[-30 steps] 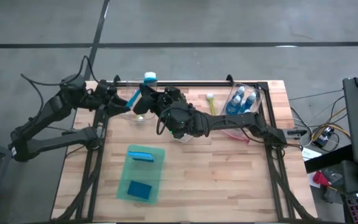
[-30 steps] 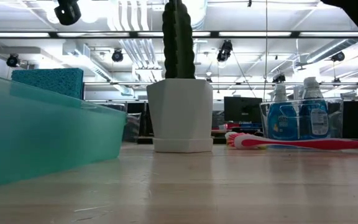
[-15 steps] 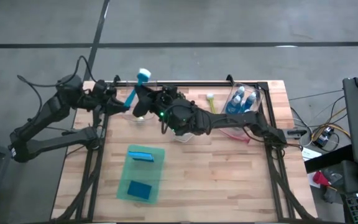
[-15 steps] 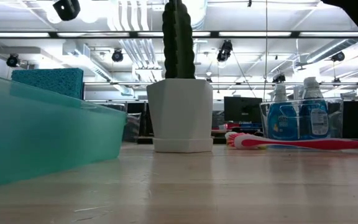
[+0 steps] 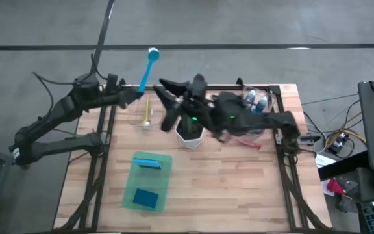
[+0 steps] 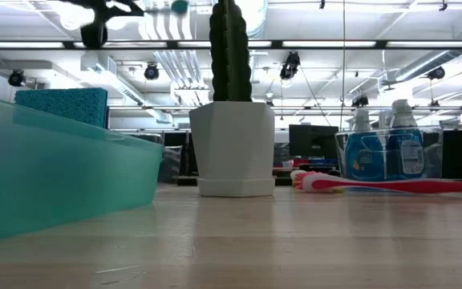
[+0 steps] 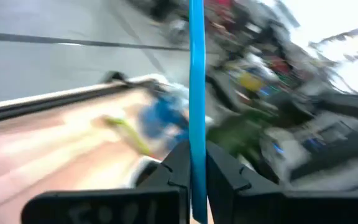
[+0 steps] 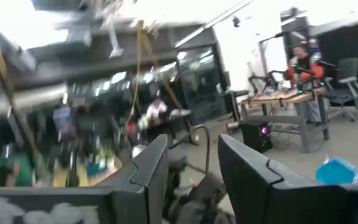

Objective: Pick & Place Kitchen Sink Supplies
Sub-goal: Put the blue dishwashing brush into the left transparent bin

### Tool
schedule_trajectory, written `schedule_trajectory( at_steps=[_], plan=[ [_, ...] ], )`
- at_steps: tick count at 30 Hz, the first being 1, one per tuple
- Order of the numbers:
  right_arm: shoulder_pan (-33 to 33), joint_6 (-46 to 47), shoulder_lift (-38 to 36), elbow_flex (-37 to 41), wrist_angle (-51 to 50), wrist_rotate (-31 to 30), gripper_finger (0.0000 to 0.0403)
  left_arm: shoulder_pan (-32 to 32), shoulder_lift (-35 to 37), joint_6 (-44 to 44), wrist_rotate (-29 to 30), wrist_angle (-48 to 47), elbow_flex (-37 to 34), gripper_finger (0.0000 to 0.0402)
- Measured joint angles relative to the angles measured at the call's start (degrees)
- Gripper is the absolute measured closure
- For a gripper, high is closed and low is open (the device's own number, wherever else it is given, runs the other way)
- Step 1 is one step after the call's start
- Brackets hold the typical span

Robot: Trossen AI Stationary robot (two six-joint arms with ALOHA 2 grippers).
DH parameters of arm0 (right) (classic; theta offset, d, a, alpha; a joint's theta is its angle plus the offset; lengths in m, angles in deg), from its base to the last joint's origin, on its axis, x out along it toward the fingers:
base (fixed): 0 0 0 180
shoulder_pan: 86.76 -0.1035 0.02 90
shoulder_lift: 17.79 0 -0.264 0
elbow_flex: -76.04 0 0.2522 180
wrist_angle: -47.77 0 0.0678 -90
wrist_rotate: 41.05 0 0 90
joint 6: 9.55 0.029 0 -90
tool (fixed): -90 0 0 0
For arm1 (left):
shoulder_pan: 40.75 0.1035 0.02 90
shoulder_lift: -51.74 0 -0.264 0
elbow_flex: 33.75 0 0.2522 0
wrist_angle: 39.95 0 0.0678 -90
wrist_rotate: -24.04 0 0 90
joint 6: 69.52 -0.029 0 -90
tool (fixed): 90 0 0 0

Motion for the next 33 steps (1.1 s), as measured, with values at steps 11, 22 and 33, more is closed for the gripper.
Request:
schedule_trajectory(
  at_steps=[11,22,33],
  plan=[
    [-2.12,6.88,-16.07,0.00,-39.93,0.15,0.0289,-0.12,-0.69,7.10,25.57,-12.68,-0.08,0.0381],
    [-2.08,10.70,-21.52,0.11,-58.27,0.03,0.0313,-0.16,-6.18,24.32,24.94,-24.88,-4.16,0.0388],
    [-2.02,10.18,-21.06,0.55,-63.52,-0.78,0.0338,-0.18,-12.67,31.08,24.04,-21.07,-12.27,0.0378]
  ],
)
